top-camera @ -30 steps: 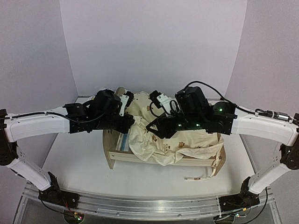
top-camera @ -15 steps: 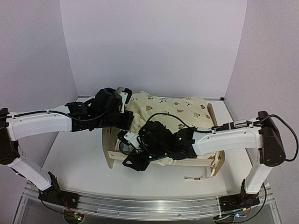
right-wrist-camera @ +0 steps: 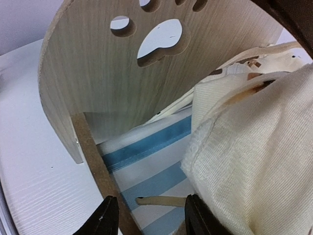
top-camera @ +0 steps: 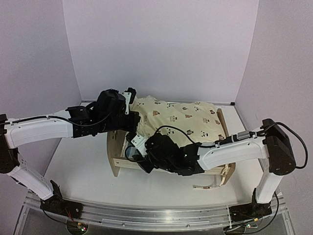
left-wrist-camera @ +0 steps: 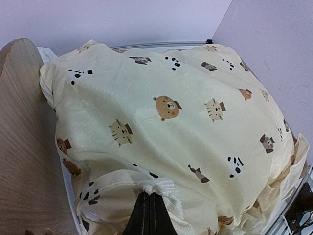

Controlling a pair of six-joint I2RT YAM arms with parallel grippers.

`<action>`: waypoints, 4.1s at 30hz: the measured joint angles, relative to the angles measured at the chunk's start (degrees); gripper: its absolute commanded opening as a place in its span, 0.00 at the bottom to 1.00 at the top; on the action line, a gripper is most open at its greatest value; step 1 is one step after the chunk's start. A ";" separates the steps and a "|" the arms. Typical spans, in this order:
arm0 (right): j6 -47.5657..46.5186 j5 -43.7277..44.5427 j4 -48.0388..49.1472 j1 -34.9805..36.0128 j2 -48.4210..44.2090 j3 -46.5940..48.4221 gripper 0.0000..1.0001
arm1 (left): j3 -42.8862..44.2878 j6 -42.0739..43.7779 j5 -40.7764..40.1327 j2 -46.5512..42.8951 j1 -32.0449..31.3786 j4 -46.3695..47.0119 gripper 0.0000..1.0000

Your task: Set up the pet bed

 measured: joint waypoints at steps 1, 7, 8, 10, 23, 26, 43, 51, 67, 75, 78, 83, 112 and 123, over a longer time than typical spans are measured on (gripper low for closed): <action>-0.70 0.72 0.25 -0.01 0.00 -0.01 0.48 | 0.00 -0.07 -0.02 -0.09 0.00 0.17 0.00; -2.49 1.74 1.16 -1.09 -0.14 -0.54 0.47 | 0.00 -0.62 -0.41 -0.59 0.01 0.64 0.00; -2.37 1.69 1.28 -1.65 -0.15 -0.57 0.46 | 0.00 -0.58 -0.42 -0.72 -0.01 0.53 0.00; -2.31 1.44 1.59 -2.93 -0.25 -0.59 0.45 | 0.00 -0.54 -0.63 -0.97 0.01 0.51 0.00; -2.64 -1.49 4.36 -4.44 2.03 0.39 0.35 | -0.02 -0.52 -1.48 -2.11 0.13 0.06 0.00; -2.71 -2.21 5.27 -4.45 2.39 0.42 0.30 | -0.02 -0.52 -1.60 -2.17 0.13 0.06 0.00; -2.34 -6.57 10.23 -4.55 6.30 1.17 0.28 | -0.24 -0.53 -2.09 -2.21 0.09 -0.42 0.00; -3.47 -4.82 12.63 -4.52 8.78 2.95 0.13 | -0.24 -0.52 -2.34 -2.21 0.13 -0.39 0.00; -2.86 -4.58 12.69 -4.52 6.97 1.51 0.00 | -0.26 -0.87 -3.00 -2.64 0.13 -0.25 0.08; 5.60 -13.15 0.30 -4.55 -2.60 1.41 0.00 | -0.65 -2.60 -4.63 -3.77 0.50 0.32 0.31; 8.04 -15.13 -1.88 -4.55 -5.03 1.53 0.00 | -0.71 -2.72 -4.46 -4.46 0.12 0.20 0.43; 12.86 -16.95 -7.95 -5.00 -6.71 6.47 0.00 | -0.79 -2.78 -4.48 -4.59 0.46 -2.73 0.49; 46.56 -46.76 -20.64 -16.49 -2.20 16.93 0.00 | -1.85 -4.24 -1.71 -5.08 0.06 -9.93 0.37; 51.11 -53.52 -22.48 -17.81 5.84 20.68 0.00 | -2.93 -4.50 -0.34 -2.91 -0.48 -9.50 0.45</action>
